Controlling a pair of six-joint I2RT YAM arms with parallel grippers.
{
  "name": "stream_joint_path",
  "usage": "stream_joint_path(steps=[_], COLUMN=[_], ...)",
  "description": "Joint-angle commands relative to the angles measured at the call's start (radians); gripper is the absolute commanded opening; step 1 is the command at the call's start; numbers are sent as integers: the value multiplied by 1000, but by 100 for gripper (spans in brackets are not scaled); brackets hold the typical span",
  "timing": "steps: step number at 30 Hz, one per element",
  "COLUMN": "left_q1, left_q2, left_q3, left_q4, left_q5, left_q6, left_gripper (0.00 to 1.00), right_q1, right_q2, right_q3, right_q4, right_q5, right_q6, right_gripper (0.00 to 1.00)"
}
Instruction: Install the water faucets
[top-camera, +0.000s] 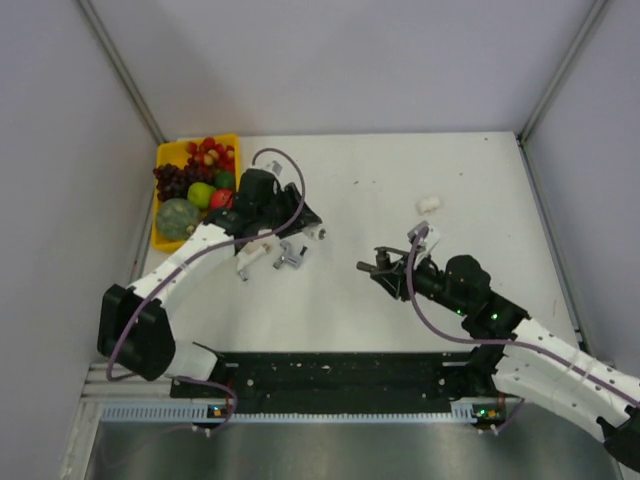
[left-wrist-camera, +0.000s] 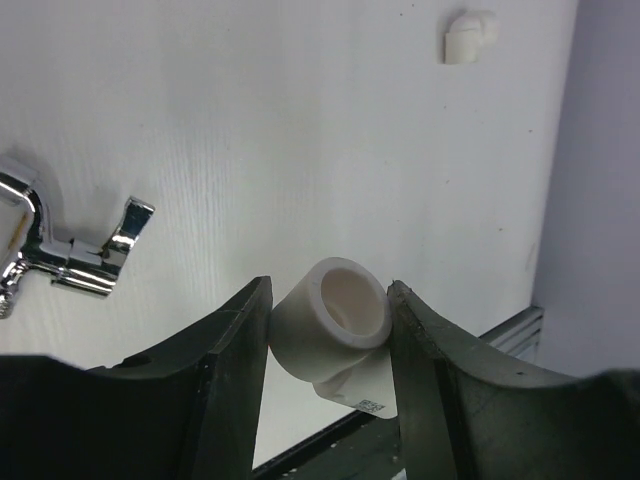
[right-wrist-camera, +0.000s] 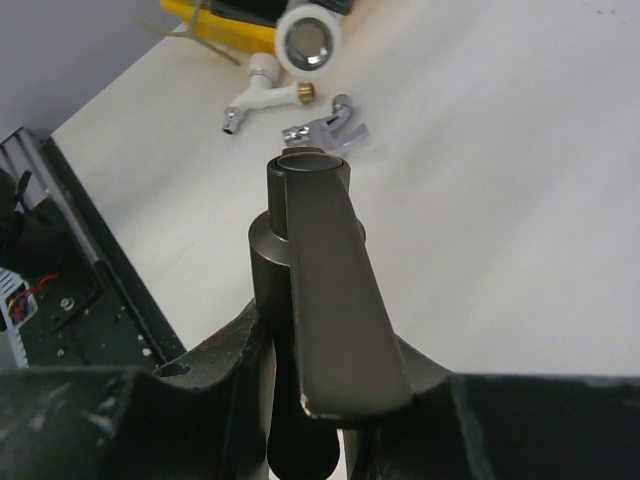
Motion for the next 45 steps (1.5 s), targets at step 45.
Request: stream_joint_path(steps=[45], left_q1=[-155], left_q2=[-305], left_q3=[1], left_q4=[0], left_q5=[-202], left_q6=[-115], left_gripper=[0], right_q1=[192], right_q2=[217], right_q3=[364], right_q4=[141], right_q5=[-82], right_q6=[-483], right_gripper=[0])
